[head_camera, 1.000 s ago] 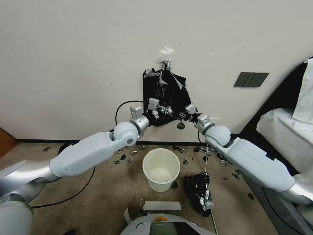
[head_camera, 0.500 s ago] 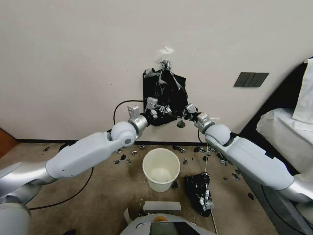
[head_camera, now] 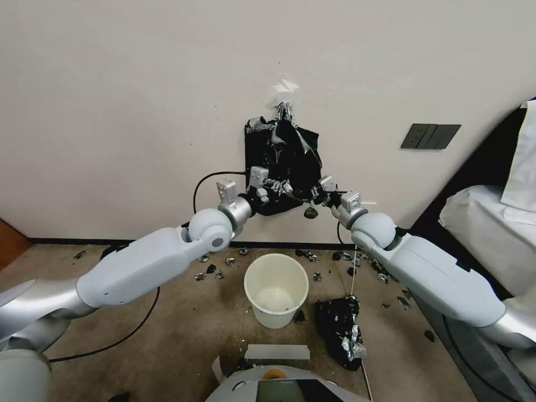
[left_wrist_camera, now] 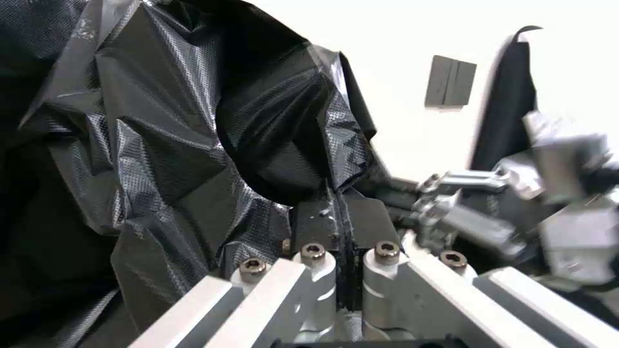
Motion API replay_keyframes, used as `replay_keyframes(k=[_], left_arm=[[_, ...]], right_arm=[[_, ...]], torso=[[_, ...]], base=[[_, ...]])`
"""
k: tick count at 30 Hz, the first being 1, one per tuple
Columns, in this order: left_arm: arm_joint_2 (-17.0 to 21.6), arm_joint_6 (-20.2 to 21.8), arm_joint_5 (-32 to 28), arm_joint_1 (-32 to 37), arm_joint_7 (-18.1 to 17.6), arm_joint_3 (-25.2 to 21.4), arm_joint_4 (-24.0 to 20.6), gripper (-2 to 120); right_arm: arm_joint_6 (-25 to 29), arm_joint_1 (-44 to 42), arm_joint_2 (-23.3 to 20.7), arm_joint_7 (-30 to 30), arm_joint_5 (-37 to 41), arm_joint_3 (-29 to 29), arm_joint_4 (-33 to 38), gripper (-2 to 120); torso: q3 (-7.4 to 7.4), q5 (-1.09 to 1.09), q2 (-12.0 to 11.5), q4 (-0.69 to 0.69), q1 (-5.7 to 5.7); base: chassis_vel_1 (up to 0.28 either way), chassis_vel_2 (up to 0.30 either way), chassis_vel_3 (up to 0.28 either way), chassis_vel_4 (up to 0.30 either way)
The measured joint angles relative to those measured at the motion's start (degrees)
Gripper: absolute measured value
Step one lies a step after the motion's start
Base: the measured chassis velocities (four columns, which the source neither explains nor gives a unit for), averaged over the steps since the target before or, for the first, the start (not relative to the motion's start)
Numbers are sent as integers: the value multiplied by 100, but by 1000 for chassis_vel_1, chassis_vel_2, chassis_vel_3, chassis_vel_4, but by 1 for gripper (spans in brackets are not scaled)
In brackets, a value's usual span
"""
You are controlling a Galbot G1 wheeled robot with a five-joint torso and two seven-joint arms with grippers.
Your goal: Place a trash bag onto the trash bin.
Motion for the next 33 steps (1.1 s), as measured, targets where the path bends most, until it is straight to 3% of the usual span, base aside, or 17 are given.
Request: replay_keyframes(k=[2,13,25,33], left_arm=[[89,-121,0,155,233,-170,4,0],[411,-485,-6,839,898,-1049,-90,0],[736,-589,-6,1576,1277,-1753,-302,0],[726,-589,1,1604,1315,-1782,-315,0]], right_arm=[[26,-381,94,104,693,565,246,8],[100,-1122,257,116,1672,1518,661,8],[101,-1339,322,-10,2168,1736,955,8],[-19,-1221,172,-246,1602,1634,854,14]], torso=[[0,0,0,-1,0],[0,0,0,0,0],[0,-1,0,1,0],[0,1,0,0,0]], base=[[0,0,0,0],[0,0,0,0],[0,0,0,0],[0,0,0,0]])
